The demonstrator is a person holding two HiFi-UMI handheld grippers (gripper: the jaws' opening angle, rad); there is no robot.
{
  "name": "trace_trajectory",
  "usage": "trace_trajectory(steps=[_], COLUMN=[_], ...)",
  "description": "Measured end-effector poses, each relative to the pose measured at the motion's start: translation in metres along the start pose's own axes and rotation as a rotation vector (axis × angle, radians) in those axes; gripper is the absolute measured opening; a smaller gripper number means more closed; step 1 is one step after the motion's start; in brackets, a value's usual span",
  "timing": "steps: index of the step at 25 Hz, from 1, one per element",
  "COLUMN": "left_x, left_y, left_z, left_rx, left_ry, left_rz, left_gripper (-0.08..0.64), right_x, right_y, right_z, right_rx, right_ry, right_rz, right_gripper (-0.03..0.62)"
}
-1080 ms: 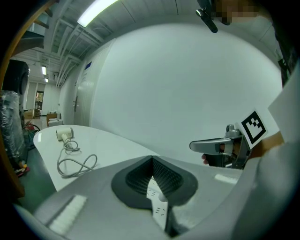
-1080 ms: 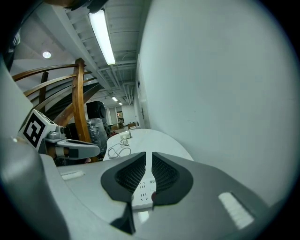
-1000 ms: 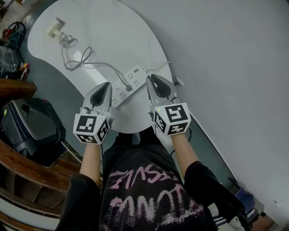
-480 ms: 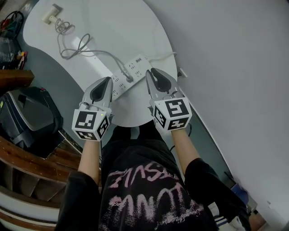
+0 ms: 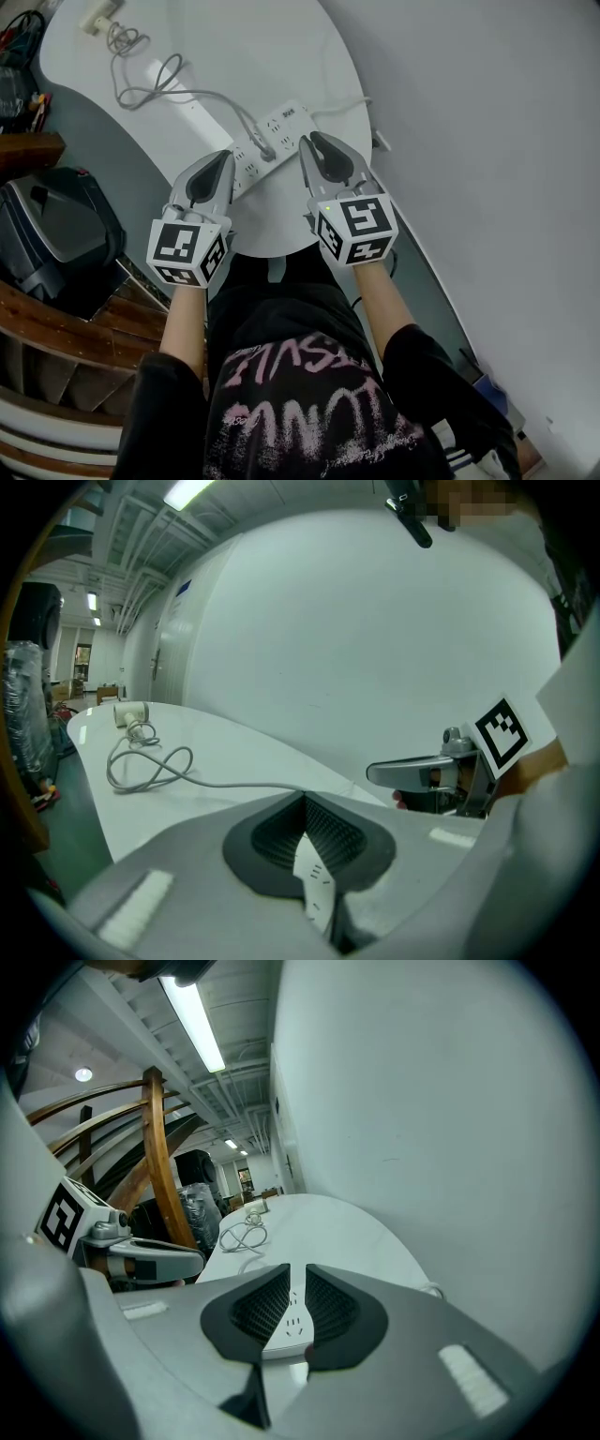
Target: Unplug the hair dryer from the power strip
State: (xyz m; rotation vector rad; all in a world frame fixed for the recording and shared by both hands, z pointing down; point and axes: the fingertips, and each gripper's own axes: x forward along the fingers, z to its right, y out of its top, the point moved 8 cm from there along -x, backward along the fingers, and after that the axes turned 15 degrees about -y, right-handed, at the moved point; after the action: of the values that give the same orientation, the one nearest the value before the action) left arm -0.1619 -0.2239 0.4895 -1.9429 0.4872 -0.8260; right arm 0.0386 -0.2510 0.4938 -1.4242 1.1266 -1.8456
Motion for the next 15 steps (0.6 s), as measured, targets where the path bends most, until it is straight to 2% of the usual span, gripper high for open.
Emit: trace_trajectory(steps=[15], left_x=[0.011], left_y=[-0.015], left_z=[-0.001], left_rx=[-0.023], left_ry=[-0.014], left_rz=[-0.03], left_gripper=[0.0], right_x=[0.012], right_y=[-0.016], right_z=[0.0], right_rx=[0.0], right_ry=[0.007], right_rz=[-0.043], right_gripper=[0.058])
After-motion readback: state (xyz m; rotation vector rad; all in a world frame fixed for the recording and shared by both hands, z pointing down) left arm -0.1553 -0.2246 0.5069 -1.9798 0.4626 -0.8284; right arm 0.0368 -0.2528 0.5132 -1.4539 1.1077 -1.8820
